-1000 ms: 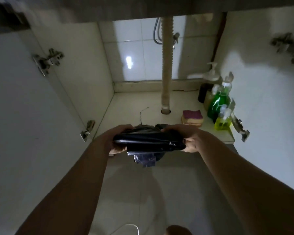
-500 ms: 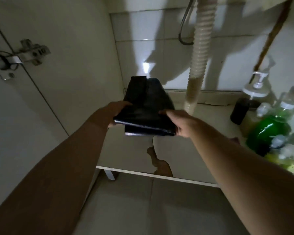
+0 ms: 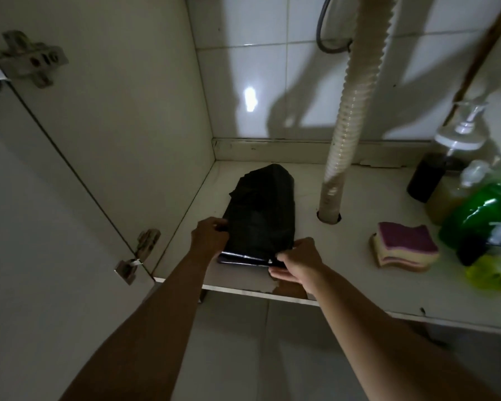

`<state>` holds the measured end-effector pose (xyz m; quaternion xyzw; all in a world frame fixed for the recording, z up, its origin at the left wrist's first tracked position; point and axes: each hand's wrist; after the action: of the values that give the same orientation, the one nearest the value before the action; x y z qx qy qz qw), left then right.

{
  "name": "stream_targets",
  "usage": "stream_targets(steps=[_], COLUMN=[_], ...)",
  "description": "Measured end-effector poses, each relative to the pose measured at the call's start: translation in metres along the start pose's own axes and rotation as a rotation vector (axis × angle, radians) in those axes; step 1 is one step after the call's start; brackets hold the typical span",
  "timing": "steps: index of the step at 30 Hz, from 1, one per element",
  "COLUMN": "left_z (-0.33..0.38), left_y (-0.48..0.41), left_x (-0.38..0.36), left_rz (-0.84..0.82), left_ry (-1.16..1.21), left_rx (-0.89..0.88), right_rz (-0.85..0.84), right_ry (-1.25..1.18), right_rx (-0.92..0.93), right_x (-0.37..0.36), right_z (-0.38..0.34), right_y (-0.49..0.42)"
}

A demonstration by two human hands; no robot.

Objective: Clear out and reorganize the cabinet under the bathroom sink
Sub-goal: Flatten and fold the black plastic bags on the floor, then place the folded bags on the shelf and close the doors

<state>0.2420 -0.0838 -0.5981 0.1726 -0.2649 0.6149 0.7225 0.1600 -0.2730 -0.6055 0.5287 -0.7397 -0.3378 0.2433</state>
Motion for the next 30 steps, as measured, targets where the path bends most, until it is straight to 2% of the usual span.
stream_targets(steps=[6, 9, 12, 14, 16, 19, 23, 27, 30], left_z=[-0.016, -0.024, -0.024, -0.021, -0.018, -0.014, -0.012, -0.013, -0.012], left_y=[0.013, 0.018, 0.024, 0.023, 0.019, 0.006, -0.019, -0.05, -0.068], left_x=[-0.001, -0.009, -0.021, -0.025, -0.028, -0.032, -0.037, -0.043, -0.046], left_rz=[-0.027, -0.07, -0.022, -0.046, -0.074, -0.038, 0.054, -0.114, -0.174], left_ry=[-0.089, -0.22, -0.428, -0.545, -0.62, -0.722, -0.658, -0.699, -0.757], left_rx=[-0.111, -0.125, -0.207, -0.273, -0.27, -0.283, -0.415, -0.477, -0.443], right_rz=[0.056, 0.233, 0.549, 0.624, 0.539, 0.424, 0.385, 0.39, 0.396], right_ry=[0.166, 0.519, 0.852, 1.001, 1.168, 1.3, 1.336, 1.332, 1.332], right_rx=[0.009, 0.064, 0.346, 0.652, 0.79, 0.692, 0.643, 0.671, 0.698], right_x=[-0.005, 0.0, 0.003, 0.002, -0.001, 0.0, 0.0, 0.001, 0.003], right_z=[0.009, 0.012, 0.012, 0.007, 0.0, -0.006, 0.012, 0.018, 0.018], right_y=[0.011, 0.015, 0.017, 0.01, -0.002, -0.023, -0.038, -0.051, -0.052])
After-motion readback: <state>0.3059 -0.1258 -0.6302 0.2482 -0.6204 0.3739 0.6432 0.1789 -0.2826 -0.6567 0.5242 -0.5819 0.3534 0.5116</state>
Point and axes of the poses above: each hand's wrist, its own y-axis away from the middle knuckle, its own x-axis out of the back of the hand, z = x × y, and after that the axes turned 14 degrees about -x, right-handed
